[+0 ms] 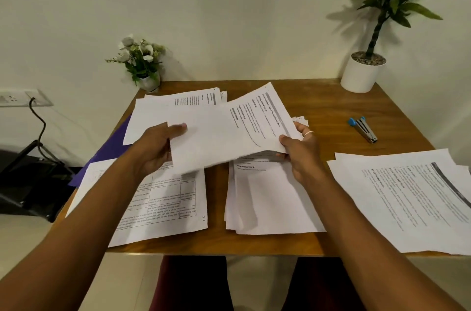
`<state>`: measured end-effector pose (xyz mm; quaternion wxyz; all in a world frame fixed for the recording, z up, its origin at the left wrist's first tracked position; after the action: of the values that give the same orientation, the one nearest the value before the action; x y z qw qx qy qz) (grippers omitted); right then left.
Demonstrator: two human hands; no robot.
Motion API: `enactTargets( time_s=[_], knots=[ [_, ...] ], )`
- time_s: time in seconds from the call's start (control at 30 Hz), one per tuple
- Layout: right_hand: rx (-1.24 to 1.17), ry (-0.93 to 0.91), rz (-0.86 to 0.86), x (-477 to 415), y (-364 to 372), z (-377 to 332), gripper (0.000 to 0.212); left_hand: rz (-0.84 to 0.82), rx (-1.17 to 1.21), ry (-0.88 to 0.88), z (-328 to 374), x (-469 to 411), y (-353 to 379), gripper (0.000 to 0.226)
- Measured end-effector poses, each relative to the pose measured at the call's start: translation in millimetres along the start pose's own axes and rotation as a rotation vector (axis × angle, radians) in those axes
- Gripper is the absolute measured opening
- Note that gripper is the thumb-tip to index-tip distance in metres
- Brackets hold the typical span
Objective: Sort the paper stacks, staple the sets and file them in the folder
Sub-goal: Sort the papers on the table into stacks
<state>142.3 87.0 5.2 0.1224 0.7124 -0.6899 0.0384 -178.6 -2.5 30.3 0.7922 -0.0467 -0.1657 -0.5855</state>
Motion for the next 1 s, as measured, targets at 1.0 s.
enactTargets(
  time_s=[1.0],
  knots=[
    [1.152,-0.420,0.366,23,-35,33,0.054,0.636,-1.262,0.123,32,-122,-110,0.086]
  ],
)
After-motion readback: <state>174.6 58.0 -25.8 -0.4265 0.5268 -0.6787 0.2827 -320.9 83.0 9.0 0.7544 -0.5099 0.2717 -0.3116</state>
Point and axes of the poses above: each hand's wrist, its own x-axis away from the middle knuckle, its own y-axis out of the palm, z = x × y, the point moved 5 cm from there along -x, towards the middle knuckle, and after that the axes turned 4 degrees about -z, right-handed, at the moved point
